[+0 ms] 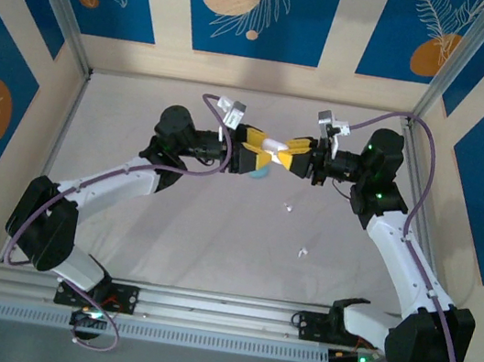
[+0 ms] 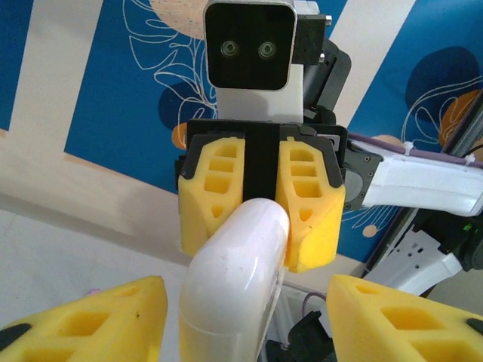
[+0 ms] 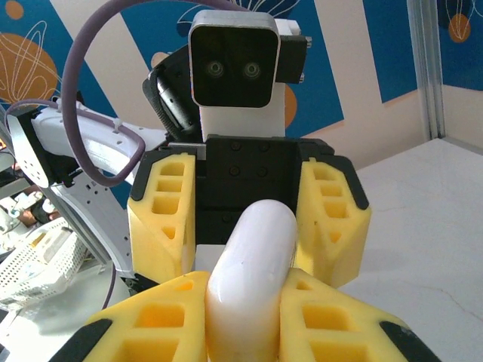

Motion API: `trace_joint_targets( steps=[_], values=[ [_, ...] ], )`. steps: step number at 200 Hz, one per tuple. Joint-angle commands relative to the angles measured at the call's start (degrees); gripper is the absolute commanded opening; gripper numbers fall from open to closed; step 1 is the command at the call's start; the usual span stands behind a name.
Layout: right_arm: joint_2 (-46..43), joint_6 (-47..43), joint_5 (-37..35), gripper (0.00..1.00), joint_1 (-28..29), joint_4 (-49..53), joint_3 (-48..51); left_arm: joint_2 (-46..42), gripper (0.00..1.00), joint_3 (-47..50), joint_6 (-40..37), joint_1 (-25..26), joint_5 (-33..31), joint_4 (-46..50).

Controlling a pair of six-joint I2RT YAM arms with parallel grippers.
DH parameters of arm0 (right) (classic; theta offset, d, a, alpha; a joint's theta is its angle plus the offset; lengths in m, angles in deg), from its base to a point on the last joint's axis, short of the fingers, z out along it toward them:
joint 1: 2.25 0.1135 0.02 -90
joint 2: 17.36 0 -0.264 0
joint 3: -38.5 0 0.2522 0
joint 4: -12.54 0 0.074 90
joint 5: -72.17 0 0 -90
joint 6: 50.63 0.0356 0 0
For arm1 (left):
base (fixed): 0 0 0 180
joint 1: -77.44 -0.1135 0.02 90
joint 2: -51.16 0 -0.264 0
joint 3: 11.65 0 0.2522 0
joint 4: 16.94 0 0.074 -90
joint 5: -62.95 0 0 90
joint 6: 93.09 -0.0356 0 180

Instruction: Insert wireless bluetooth earbuds into charging case

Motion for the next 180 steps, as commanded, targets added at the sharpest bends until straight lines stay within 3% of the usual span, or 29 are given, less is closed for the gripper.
trace_joint_targets(
  steps=[1, 121, 180],
  values=[
    [-0.5, 0.9, 0.9, 0.17, 0.0, -2.1, 0.4, 0.7, 0.54, -2.4, 0.6, 1.1, 2.5, -2.7],
    [-0.1, 1.7, -3.7, 0.22, 0.2, -1.0, 1.9, 0.6, 0.3, -4.3, -2.1, 2.0, 2.3, 1.6],
    [-0.3, -1.6, -7.7, 0.3, -0.2, 8.1, 0.1, -0.4, 0.16, -3.8, -5.3, 2.0, 0.3, 3.7]
  ],
)
